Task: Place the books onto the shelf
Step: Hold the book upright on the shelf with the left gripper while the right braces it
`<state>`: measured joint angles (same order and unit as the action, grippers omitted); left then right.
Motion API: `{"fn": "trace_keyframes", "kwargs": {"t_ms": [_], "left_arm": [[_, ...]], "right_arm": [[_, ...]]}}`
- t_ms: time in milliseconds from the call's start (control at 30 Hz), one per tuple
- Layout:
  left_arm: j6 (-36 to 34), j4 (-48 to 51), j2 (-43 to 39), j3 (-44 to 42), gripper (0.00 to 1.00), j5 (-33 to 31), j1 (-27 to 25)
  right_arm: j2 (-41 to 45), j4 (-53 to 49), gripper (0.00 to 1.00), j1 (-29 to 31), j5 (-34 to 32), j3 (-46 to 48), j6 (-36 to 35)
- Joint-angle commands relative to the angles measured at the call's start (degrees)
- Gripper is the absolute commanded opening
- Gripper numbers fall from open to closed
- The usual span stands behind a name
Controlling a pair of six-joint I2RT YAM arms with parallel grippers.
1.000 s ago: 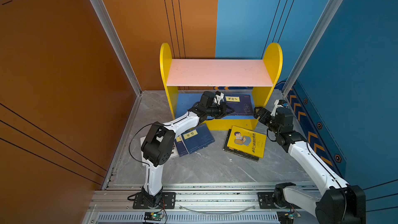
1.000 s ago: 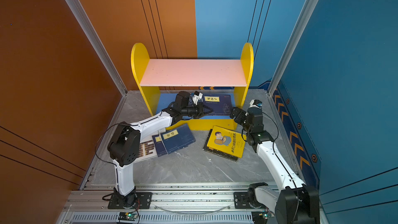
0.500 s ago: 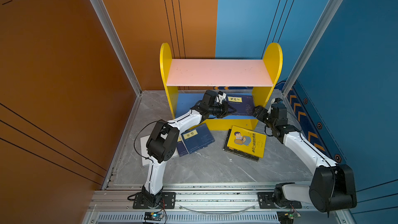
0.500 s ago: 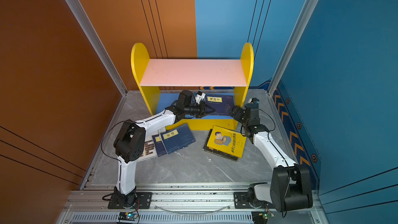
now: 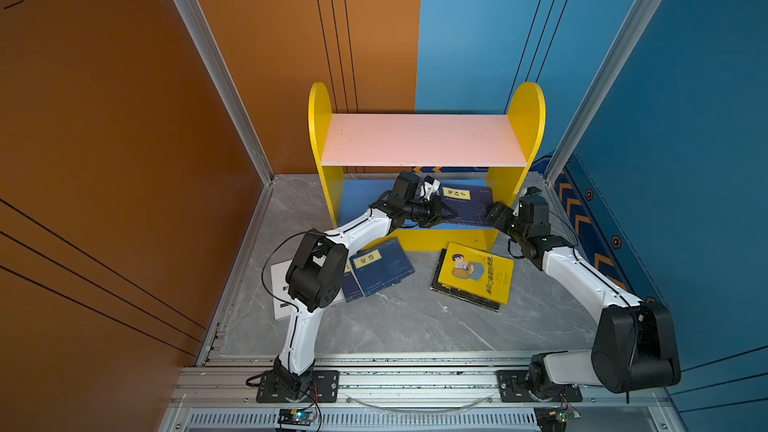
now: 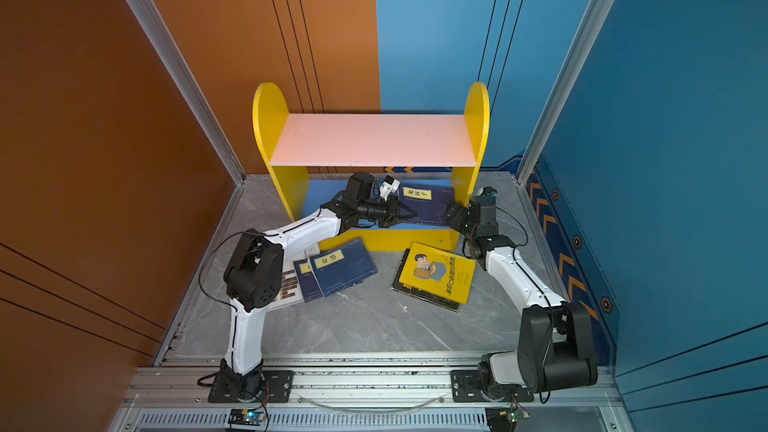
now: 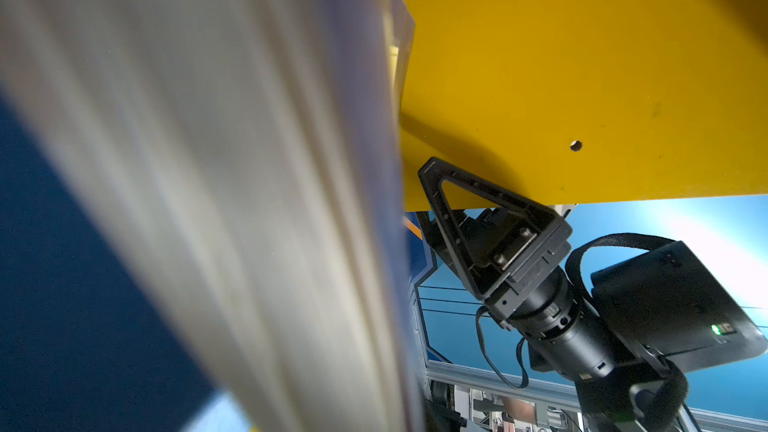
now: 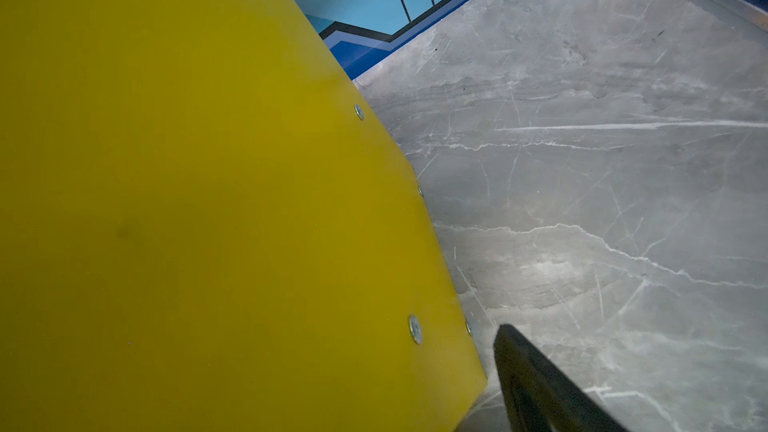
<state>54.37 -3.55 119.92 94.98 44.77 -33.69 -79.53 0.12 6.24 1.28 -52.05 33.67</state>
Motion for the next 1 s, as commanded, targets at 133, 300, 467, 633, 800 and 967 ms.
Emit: {"fn": "trace_keyframes", "kwargs": {"t_ms": [133, 300, 467, 633, 800, 967], "left_arm": [[-0.83, 0.28, 1.24, 1.96, 0.0, 1.05, 0.2], [2.0, -3.08, 1.24, 0.56, 0.0, -1.12, 0.04], [3.11, -3.9, 2.24, 0.74, 0.0, -1.39, -0.21], [3.42, -4.0, 2.25, 0.38, 0.0, -2.69, -0.28], [3.59, -4.16, 2.16, 0.31, 0.0, -3.44, -0.32], [4.19, -4.26, 2.23, -0.23, 0.0, -4.67, -0.31]], "right_arm": [[-1.63, -0.48, 0.89, -0.03, -0.83, -1.23, -0.19], [-2.28, -0.22, 0.88, 0.22, -1.18, -0.52, 0.34], [-2.37, 0.1, 0.9, 0.26, -1.06, -0.59, 0.26], [-3.79, -0.03, 0.89, 0.44, -1.34, -0.51, 0.5], [-4.65, 0.58, 0.89, 0.53, -1.23, -0.33, 0.94], [-4.85, 0.57, 0.89, 0.62, -1.45, -0.59, 0.89]]}}
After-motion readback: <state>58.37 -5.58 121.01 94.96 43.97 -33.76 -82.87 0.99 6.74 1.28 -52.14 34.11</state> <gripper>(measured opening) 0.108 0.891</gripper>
